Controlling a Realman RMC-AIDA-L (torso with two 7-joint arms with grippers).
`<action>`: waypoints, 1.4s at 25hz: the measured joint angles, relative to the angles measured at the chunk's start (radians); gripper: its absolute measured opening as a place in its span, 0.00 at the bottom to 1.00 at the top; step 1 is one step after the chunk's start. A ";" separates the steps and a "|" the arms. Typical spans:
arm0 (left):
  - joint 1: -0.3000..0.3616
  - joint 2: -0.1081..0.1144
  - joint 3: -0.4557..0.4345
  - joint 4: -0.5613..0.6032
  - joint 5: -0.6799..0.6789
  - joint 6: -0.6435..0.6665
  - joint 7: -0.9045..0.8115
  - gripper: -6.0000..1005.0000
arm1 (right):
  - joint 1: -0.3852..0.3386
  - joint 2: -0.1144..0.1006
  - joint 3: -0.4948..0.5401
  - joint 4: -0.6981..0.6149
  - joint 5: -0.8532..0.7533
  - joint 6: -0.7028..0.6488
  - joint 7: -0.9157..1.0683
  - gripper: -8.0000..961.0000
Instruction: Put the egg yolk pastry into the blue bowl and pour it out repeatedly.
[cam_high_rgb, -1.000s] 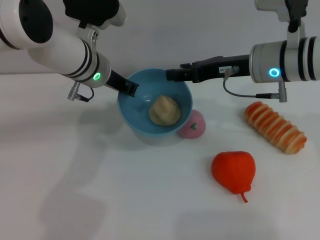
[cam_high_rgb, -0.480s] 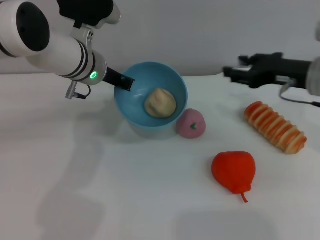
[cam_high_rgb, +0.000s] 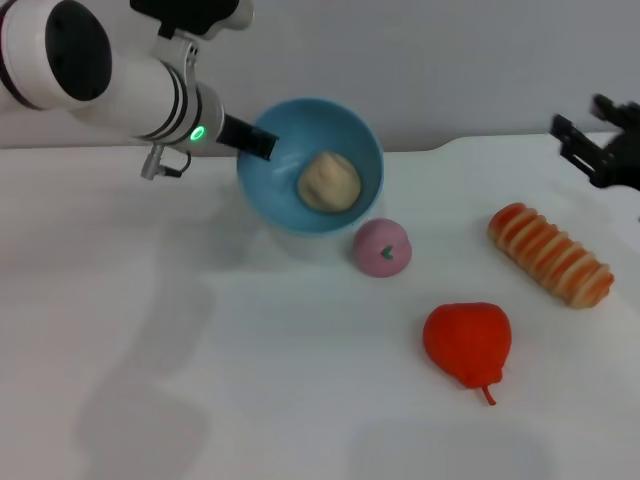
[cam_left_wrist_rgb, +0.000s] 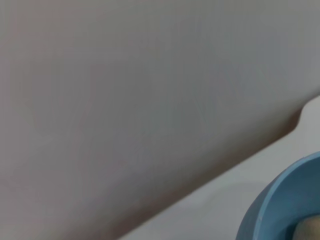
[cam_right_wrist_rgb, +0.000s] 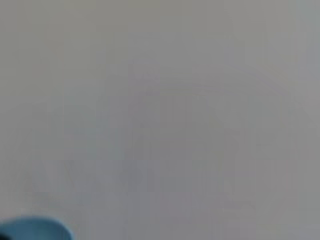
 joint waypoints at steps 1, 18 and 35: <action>-0.002 0.000 0.010 -0.004 0.000 0.007 0.002 0.01 | -0.003 0.001 0.008 0.035 0.036 0.002 -0.053 0.55; -0.003 -0.003 0.254 -0.269 0.014 0.268 0.059 0.01 | -0.040 -0.001 0.094 0.481 0.307 -0.178 -0.492 0.55; 0.006 -0.007 0.426 -0.307 0.044 0.565 0.079 0.01 | -0.056 -0.001 0.166 0.579 0.347 -0.232 -0.522 0.55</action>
